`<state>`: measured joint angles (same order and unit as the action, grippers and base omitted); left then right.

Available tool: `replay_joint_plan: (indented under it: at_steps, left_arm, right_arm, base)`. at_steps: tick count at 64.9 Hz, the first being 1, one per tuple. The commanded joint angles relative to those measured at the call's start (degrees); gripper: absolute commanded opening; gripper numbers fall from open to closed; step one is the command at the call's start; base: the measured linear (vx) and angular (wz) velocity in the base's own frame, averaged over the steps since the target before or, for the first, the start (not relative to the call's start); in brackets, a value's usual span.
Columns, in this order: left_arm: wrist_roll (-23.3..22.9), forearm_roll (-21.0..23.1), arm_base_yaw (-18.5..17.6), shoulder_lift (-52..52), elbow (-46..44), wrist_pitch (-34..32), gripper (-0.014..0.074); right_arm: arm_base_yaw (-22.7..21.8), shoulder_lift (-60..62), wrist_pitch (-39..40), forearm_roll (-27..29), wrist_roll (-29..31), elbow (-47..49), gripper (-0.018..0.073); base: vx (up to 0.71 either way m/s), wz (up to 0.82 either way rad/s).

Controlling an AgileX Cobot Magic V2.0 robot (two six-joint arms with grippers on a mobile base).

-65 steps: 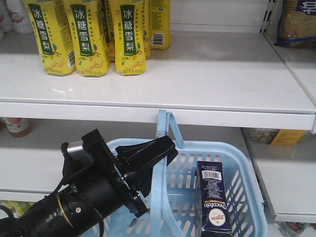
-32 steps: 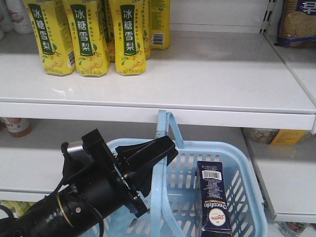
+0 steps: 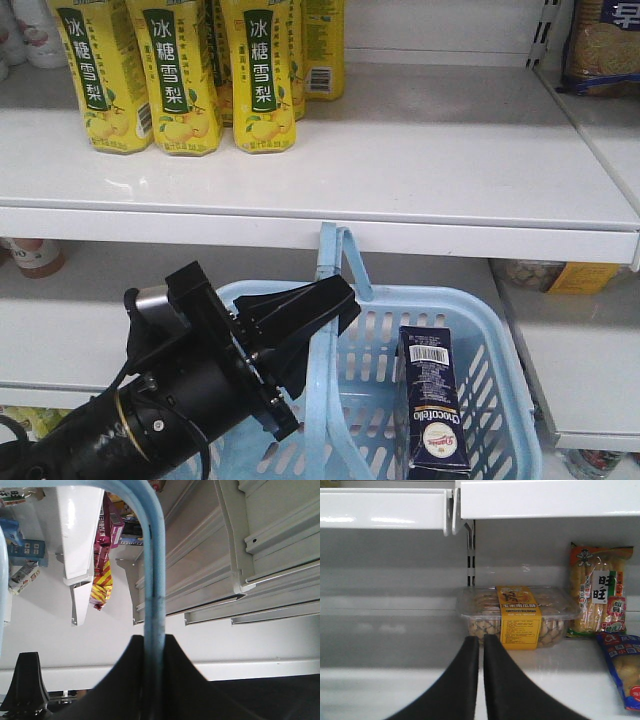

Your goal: Left arm holds basket, right arm returns cookies

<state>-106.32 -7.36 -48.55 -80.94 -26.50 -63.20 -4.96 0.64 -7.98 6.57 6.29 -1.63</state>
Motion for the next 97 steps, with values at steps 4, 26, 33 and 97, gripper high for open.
replay_joint_plan:
  at_steps: [4,26,33,97]
  left_arm:
    - [0.63,5.42,0.61,1.81,-1.68,-15.45,-0.0003]
    - [0.63,5.42,0.61,1.81,-1.68,-15.45,-0.0003]
    - [0.63,5.42,0.61,1.81,-1.68,-15.45,-0.0003]
    - [0.63,5.42,0.61,1.81,-1.68,-15.45,-0.0003]
  right_arm:
    - [-0.21,0.35,6.67,-0.41,0.34,-0.99,-0.0006]
    - [-0.21,0.35,20.50,-0.25,0.02,-0.99,-0.0006]
    - [-0.21,0.35,24.61,-0.25,-0.20,-0.67,-0.0006]
    - [-0.21,-23.68,8.60,-0.46,-0.17,46.02,-0.0001]
  base:
    - [0.00,0.00]
    - [0.00,0.00]
    - [0.00,0.00]
    - [0.00,0.00]
